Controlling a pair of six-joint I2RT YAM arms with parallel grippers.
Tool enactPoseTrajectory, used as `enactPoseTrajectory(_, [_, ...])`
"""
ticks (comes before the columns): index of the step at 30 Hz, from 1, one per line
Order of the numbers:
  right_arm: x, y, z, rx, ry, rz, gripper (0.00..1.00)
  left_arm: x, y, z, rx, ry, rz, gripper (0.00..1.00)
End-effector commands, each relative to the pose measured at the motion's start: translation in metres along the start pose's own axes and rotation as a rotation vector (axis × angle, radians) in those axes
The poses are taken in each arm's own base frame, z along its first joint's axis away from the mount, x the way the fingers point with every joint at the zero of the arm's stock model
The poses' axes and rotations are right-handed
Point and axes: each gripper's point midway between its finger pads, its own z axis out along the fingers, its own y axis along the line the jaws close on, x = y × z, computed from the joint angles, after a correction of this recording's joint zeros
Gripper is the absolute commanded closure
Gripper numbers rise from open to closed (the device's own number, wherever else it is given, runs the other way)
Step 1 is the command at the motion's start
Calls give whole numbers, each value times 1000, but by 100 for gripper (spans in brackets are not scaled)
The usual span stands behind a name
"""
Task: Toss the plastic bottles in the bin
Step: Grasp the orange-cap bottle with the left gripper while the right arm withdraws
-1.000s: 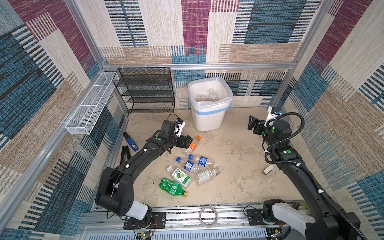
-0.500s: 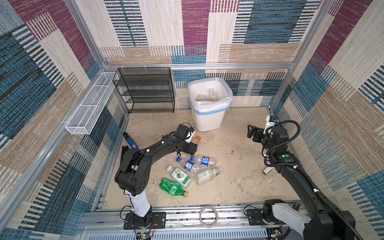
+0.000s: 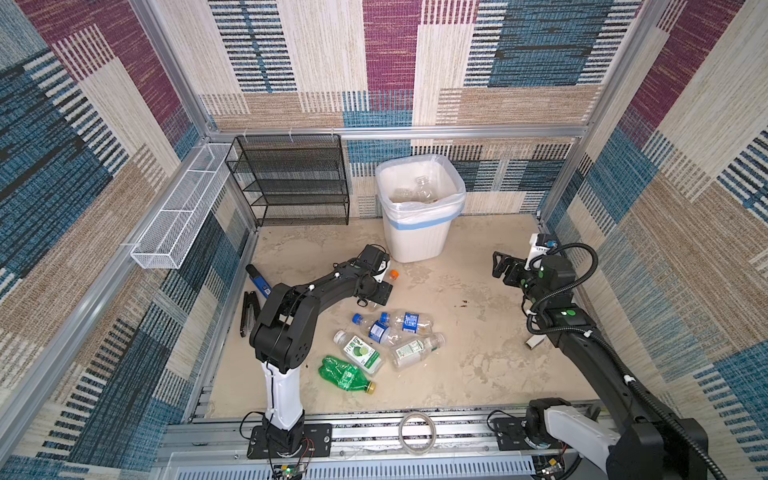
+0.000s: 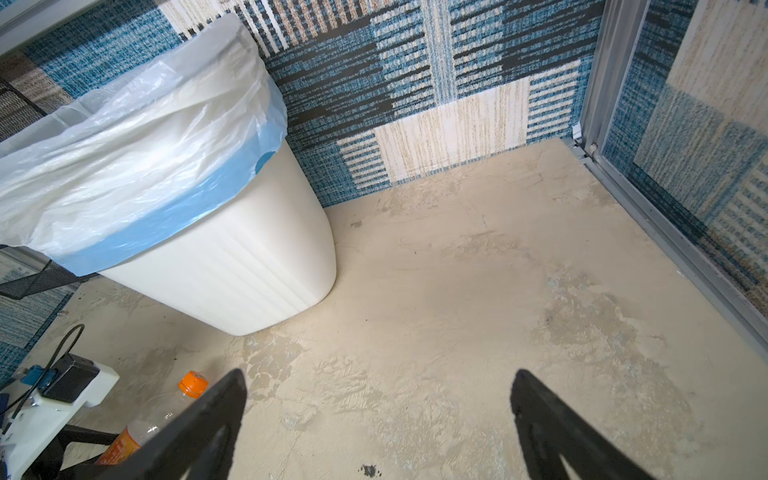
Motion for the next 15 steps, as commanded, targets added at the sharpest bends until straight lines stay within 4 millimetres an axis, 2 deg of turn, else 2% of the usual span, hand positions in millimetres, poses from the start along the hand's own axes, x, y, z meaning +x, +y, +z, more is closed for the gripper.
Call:
enactPoseTrajectory(1, [-1,3,4,-18,-12,11,0,-3,2,-6,-14,-34,-5,37])
enactPoseTrajectory(6, [11,-1,8,-8,17,12,1,-3,0,-17,-2,-61,-12,43])
enactPoseTrajectory(15, [23,-2,12,-20,53,15,2,-12,-3,-58,11,-195,-14,46])
